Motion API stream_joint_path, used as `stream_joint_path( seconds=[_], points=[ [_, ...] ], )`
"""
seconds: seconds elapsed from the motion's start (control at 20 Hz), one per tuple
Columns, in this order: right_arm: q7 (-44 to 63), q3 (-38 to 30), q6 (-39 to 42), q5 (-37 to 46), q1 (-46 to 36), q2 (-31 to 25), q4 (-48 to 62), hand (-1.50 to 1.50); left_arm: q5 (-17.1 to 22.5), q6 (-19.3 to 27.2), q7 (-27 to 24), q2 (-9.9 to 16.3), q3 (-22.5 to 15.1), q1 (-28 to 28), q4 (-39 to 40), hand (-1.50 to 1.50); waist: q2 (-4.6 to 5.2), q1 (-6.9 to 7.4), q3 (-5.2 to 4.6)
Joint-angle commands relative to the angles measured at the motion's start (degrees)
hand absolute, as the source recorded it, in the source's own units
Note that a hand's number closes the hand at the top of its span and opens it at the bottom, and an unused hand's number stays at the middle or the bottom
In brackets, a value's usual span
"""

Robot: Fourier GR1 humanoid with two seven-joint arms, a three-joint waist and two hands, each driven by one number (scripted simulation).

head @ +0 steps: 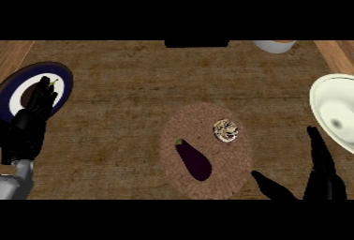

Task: Pick the cupcake from the placemat and place it in the bowl

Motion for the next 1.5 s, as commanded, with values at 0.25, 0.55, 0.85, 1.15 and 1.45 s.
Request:
stream_joint_path(
  seconds=[0.25, 0.55, 0.85, 1.15, 1.45],
  points=[
    [22.8, -0.7, 31.6, 10.2, -19.1, 5.1, -11.8, -1.5, -0.8, -2.3, 0.6, -1.6, 0.1, -0.6, -1.2, 0.0, 0.45, 1.83, 0.21],
    [24.2, -5.4, 46.0, -2.5, -24.9, 5.1, -1.6, -1.5, -3.1, 0.1, 2.2, -3.3, -0.7, -4.6, 1.2, 0.0, 0.92, 1.65, 0.24],
    [26.4, -11.0, 52.1, -9.2, -33.9, 9.2, 10.9, -1.5, -1.4, -3.3, 0.0, -1.8, 1.3, -1.7, 0.5, 0.0, 0.69, 2.78, 0.25],
    [24.8, -15.8, 55.4, -15.5, -39.5, 10.4, 21.7, -1.5, -3.2, -2.2, 2.7, -2.4, 0.5, -2.6, -1.6, 0.0, 0.53, 2.69, 0.34],
    [27.6, -12.3, 56.4, -15.9, -37.2, 13.2, 26.3, -1.5, -2.5, -3.9, 0.0, -3.4, 2.0, -0.5, 0.8, 0.0, 0.45, 1.8, 0.29]
  ],
)
